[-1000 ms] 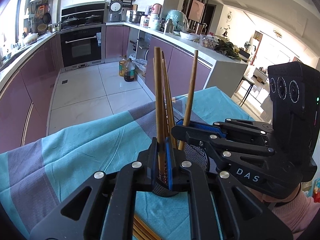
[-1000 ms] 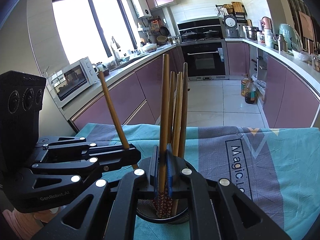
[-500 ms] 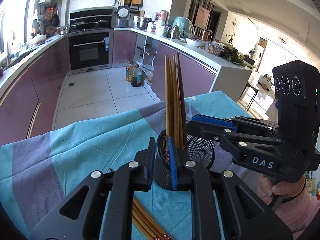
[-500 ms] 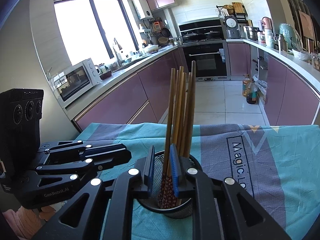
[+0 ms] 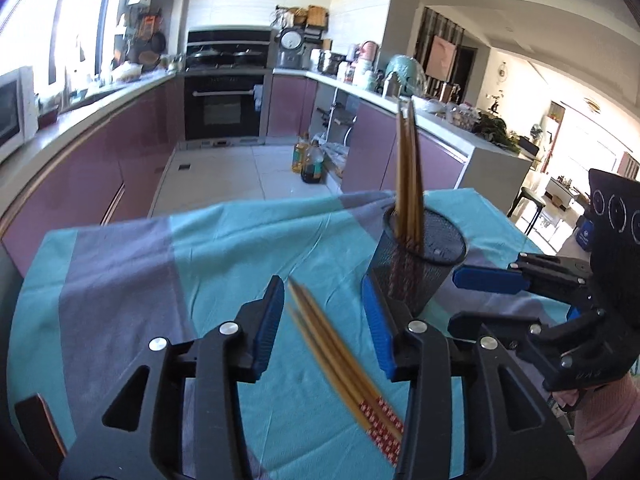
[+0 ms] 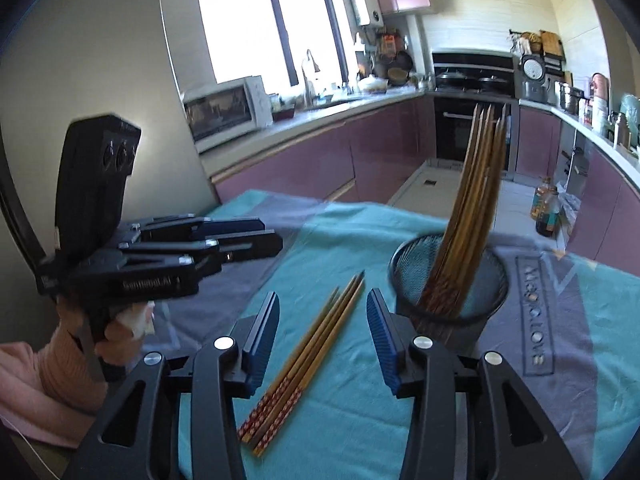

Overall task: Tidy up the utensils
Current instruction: 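Move both open tools back over the remaining chopsticks, then grasp a chopstick with the left tool while the right tool grasps another, then raise the left tool's chopstick into the mesh cup while the right tool inserts its own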

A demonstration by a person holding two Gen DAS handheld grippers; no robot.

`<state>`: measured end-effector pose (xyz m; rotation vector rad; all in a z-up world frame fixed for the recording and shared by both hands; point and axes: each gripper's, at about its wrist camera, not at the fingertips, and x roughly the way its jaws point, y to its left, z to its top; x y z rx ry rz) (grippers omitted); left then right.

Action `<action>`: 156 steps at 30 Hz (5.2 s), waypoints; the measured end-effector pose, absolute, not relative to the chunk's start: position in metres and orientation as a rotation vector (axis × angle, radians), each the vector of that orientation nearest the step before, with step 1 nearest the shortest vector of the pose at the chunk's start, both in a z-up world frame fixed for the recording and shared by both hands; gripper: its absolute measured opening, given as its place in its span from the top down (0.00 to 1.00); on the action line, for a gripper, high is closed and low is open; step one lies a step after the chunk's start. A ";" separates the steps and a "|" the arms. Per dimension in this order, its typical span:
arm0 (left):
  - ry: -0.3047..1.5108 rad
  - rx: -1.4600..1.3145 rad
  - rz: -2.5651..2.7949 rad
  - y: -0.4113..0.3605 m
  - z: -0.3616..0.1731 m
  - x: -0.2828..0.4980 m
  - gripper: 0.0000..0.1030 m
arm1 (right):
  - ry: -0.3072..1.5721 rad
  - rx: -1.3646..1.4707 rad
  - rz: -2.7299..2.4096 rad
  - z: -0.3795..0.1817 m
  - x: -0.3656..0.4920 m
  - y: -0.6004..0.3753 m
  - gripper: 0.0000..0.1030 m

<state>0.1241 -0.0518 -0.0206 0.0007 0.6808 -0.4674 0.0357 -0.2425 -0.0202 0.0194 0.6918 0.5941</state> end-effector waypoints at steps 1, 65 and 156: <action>0.694 0.002 -0.459 -0.048 -0.028 0.122 0.61 | 0.718 0.026 0.596 -0.028 0.037 -0.240 0.58; 0.960 0.067 -0.430 -0.066 -0.122 0.136 0.76 | 0.913 -0.100 0.428 -0.094 0.076 -0.196 0.67; 0.659 -0.112 -0.690 -0.082 0.025 0.109 0.93 | 0.565 0.134 0.475 0.017 0.046 -0.296 0.94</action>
